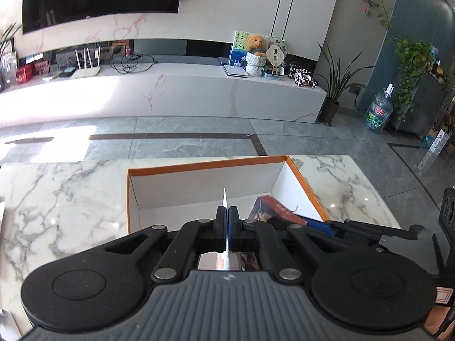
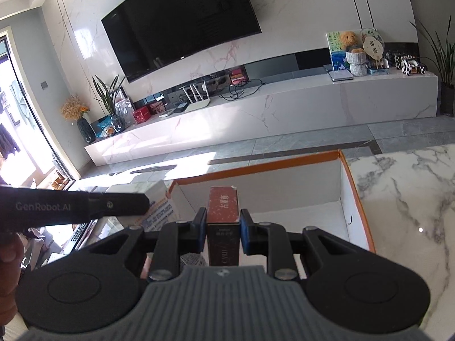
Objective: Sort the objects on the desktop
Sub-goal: 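Carry the Vaseline tube in the left gripper while the right gripper carries the book over the box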
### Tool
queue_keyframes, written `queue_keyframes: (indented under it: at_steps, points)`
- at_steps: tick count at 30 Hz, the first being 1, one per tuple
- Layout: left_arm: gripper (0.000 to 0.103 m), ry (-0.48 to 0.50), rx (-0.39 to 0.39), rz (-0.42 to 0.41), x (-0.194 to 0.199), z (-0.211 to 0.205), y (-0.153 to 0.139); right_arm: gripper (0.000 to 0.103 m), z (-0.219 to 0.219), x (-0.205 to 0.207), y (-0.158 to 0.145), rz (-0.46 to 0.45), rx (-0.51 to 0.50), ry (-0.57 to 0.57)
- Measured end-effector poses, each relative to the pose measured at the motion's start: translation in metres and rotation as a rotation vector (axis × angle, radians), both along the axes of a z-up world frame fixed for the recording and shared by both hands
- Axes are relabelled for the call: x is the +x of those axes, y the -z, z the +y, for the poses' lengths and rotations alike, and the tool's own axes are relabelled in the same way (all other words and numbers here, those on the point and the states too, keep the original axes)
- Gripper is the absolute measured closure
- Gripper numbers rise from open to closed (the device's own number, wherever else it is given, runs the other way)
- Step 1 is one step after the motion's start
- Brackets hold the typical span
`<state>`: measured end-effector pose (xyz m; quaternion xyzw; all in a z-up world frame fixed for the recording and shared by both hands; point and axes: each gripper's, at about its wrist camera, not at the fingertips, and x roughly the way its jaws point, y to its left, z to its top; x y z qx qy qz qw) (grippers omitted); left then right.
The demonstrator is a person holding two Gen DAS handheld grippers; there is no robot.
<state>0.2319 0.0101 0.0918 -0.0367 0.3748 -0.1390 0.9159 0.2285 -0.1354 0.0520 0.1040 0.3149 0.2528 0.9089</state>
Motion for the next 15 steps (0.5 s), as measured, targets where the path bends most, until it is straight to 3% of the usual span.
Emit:
queue_keyframes:
  at_steps: [5,15]
  points:
    - [0.102,0.020,0.024,0.048,0.010,-0.004,0.022,0.078,0.012,0.015,0.029,0.066,0.002,-0.003]
    - [0.102,0.019,0.004,0.192,0.023,0.001,0.061,0.078,0.024,0.027,0.054,0.139,-0.010,-0.014]
